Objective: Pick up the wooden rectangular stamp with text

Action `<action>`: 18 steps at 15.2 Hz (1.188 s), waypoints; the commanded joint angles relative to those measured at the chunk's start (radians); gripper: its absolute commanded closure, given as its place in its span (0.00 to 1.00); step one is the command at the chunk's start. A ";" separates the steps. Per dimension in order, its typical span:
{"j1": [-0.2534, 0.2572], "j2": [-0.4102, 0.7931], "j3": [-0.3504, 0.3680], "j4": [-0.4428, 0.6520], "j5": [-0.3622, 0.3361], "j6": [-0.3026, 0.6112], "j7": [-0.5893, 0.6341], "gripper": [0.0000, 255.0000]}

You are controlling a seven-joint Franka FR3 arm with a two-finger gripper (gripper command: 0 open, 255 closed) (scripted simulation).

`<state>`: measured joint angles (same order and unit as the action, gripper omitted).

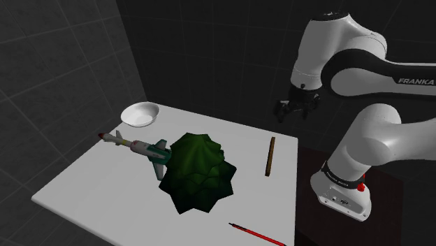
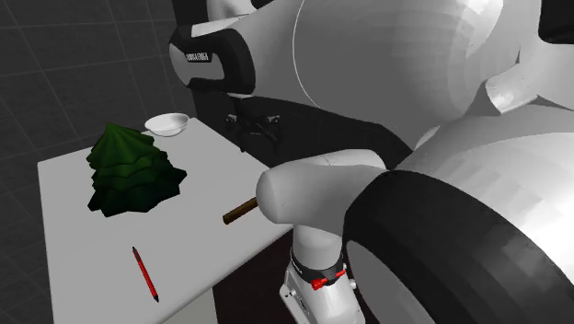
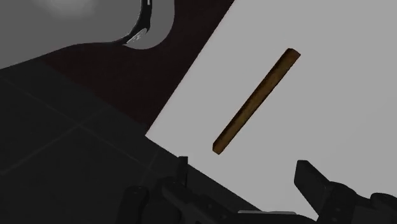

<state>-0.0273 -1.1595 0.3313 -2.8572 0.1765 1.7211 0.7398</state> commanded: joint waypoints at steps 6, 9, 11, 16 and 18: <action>0.057 0.010 0.293 -0.139 0.251 0.185 0.382 0.00; 0.056 0.098 0.442 -0.158 0.364 0.306 0.541 0.00; 0.033 0.181 0.548 -0.153 0.431 0.400 0.645 0.00; -0.003 0.295 0.660 -0.166 0.499 0.535 0.695 0.00; -0.015 0.335 0.692 -0.173 0.518 0.583 0.697 0.00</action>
<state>-0.0343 -0.8478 1.0045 -3.0279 0.6846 2.2764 1.4347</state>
